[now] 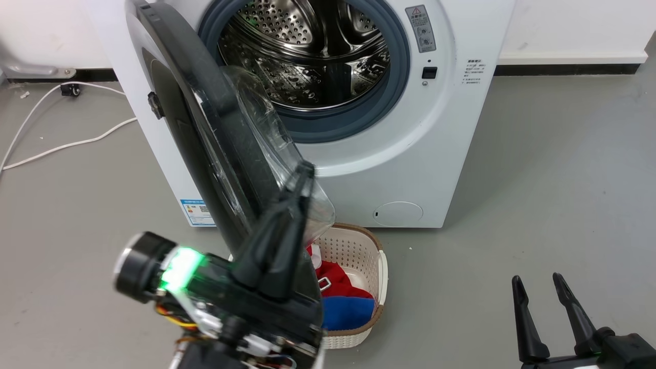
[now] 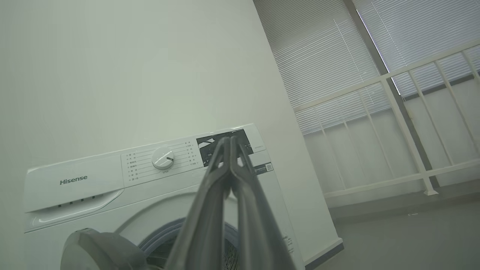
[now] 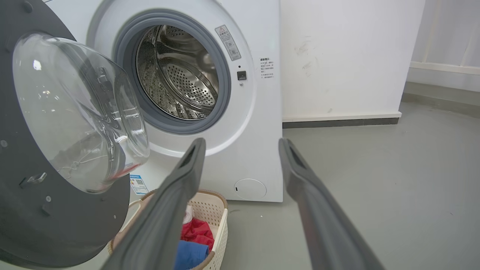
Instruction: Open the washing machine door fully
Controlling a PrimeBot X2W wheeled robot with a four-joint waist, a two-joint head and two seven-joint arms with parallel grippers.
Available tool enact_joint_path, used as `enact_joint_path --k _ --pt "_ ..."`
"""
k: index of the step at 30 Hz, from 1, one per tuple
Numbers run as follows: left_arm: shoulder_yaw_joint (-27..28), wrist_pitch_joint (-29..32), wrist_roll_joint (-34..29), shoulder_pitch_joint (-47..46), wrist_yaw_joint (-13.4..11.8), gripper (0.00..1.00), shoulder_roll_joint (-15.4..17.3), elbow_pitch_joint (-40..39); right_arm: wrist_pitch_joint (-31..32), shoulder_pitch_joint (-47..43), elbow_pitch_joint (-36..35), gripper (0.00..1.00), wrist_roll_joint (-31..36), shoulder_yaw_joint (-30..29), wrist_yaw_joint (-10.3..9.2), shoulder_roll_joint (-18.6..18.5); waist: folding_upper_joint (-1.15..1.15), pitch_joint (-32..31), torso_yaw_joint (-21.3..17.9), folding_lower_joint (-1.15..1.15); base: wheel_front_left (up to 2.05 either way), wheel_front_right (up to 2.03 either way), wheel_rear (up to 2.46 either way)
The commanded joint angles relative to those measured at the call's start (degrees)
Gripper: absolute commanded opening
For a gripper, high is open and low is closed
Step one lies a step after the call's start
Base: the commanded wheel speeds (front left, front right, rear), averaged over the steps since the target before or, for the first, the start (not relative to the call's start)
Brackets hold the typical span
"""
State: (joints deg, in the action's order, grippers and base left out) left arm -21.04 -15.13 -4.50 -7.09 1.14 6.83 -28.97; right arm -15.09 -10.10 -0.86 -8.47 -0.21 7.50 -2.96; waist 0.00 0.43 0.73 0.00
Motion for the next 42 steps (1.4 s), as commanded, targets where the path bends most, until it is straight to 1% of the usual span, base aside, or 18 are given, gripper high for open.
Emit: enact_joint_path --k 1,13,17,20,24,31,37,42 --pt "-1.51 -0.04 0.33 -0.41 0.47 0.0 -0.19 0.73 -0.1 -0.3 0.15 1.0 -0.05 -0.01 -0.01 0.15 0.0 0.04 -0.07 0.0 0.0 0.0 0.0" --pt "-12.23 -0.04 2.2 1.3 2.75 0.0 -0.84 8.06 -0.1 0.47 0.4 1.0 0.43 -0.15 -0.01 0.15 0.0 1.44 0.06 0.0 0.0 0.0 0.0" --pt "-14.51 -0.04 2.64 2.39 3.32 0.0 0.02 10.77 -0.11 0.89 0.44 1.0 0.61 -0.15 -0.01 0.14 0.0 2.25 0.16 0.0 0.0 0.0 0.0" --pt "-15.26 -0.04 3.13 3.28 3.27 0.0 0.75 12.76 -0.11 1.24 0.58 1.0 0.81 -0.06 -0.01 0.15 0.0 2.83 0.18 0.0 0.0 0.0 0.0" --pt "-15.58 -0.04 3.81 4.33 2.8 0.0 1.22 15.68 -0.11 1.77 0.64 1.0 0.94 -0.14 -0.01 0.14 0.0 3.57 0.27 0.0 0.0 0.0 0.0" --pt "-13.42 -0.04 5.46 5.31 1.1 0.0 1.07 21.07 -0.11 2.59 0.77 1.0 1.36 -0.22 -0.01 0.14 0.0 5.1 0.59 0.0 0.0 0.0 0.0" --pt "-11.04 -0.05 6.5 6.08 -0.35 0.0 0.61 23.57 -0.1 2.83 0.99 1.0 1.51 -0.41 -0.01 0.14 0.0 5.63 1.09 0.0 0.0 0.0 0.0" --pt "-8.97 -0.05 7.23 7.69 -1.37 0.0 0.41 24.41 -0.11 2.11 1.38 1.0 1.2 -0.36 -0.01 0.15 0.0 5.68 2.37 0.0 0.0 0.0 0.0"
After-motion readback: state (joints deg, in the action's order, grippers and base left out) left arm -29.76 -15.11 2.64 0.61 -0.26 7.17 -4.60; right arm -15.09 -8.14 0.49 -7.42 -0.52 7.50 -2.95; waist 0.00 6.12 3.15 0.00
